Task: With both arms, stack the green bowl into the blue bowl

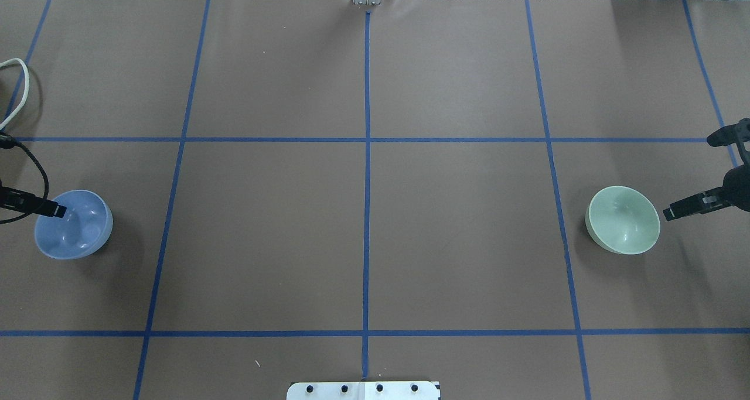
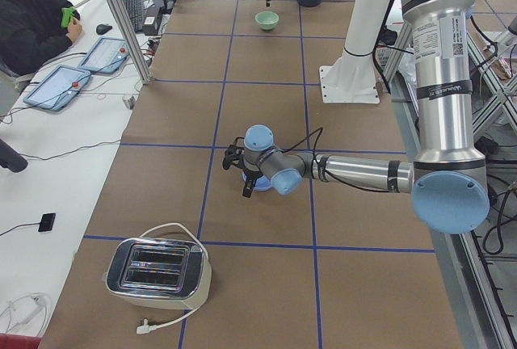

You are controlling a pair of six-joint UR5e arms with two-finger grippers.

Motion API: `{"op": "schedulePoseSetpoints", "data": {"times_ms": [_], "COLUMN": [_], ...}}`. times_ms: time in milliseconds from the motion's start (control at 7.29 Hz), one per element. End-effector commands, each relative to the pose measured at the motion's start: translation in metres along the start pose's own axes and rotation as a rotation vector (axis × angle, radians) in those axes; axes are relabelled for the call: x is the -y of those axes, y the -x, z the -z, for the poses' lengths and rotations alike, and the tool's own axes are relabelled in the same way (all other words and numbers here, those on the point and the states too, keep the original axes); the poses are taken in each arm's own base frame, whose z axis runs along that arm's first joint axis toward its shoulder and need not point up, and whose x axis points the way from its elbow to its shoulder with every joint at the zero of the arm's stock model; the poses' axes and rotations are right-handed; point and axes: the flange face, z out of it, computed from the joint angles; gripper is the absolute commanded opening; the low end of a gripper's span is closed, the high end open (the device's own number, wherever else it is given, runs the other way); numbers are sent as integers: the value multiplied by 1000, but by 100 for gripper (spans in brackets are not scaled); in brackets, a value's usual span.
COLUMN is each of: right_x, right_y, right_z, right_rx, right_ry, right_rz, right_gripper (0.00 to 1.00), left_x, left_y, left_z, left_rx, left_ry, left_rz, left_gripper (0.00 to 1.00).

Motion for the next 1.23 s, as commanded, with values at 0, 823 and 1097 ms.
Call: {"op": "schedulePoseSetpoints", "data": {"times_ms": [0, 823, 1097], "right_x": [1, 0, 0], "right_y": [1, 1, 2], "right_z": [-4, -4, -4], "right_rx": [2, 4, 6], "right_ry": [5, 2, 3], "right_rz": [4, 8, 9], "right_gripper": [100, 100, 100], "left_x": [-4, -4, -3], "left_y": [-3, -4, -6], "left_z": [-13, -28, -26], "left_rx": [0, 19, 16], "left_ry": [25, 22, 18], "left_rz": [-8, -28, -31], "left_gripper": [94, 21, 6]}}
